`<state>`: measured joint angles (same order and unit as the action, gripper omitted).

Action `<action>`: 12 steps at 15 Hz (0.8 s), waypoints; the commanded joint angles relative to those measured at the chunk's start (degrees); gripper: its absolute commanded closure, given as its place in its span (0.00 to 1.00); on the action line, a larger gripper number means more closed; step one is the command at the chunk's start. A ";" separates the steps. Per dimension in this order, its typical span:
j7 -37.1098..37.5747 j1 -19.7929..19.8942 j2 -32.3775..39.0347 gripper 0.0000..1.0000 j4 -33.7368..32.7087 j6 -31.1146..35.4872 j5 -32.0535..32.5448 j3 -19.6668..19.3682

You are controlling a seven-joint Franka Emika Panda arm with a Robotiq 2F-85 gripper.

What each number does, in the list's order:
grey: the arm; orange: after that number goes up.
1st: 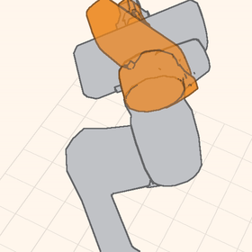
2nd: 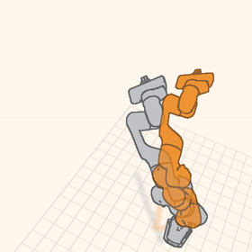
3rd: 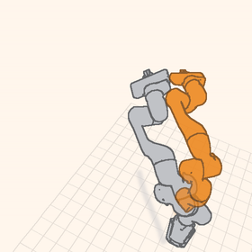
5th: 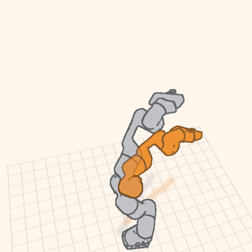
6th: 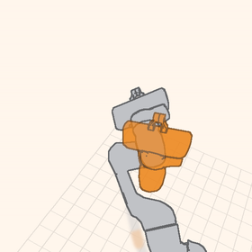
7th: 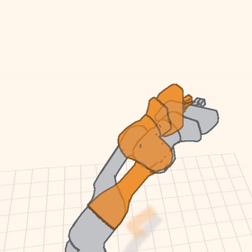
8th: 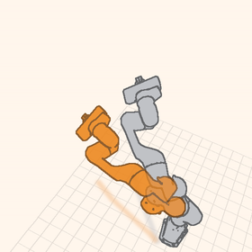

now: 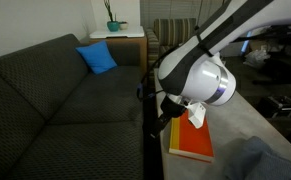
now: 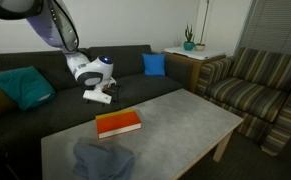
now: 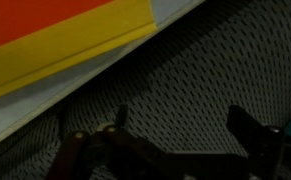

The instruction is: Move the book to the right slightly

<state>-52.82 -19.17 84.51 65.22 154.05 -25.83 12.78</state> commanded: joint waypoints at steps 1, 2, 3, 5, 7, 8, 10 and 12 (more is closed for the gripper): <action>-1.30 0.99 0.03 0.00 2.46 0.47 -2.64 0.66; -2.22 1.50 0.08 0.00 3.45 0.51 -3.89 1.20; -2.38 1.66 0.11 0.00 4.27 0.15 -5.03 1.15; -2.18 1.45 0.22 0.00 5.50 -0.55 -6.92 0.41; -1.72 1.21 0.36 0.00 6.71 -0.93 -8.62 -0.49; -1.55 1.13 0.40 0.00 7.10 -1.01 -9.48 -0.78; -1.01 0.68 0.42 0.00 7.91 -0.95 -10.88 -1.56; 0.42 -0.33 0.44 0.00 8.45 -0.70 -11.40 -2.99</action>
<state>-53.14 -18.63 84.95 72.33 153.77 -35.43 11.75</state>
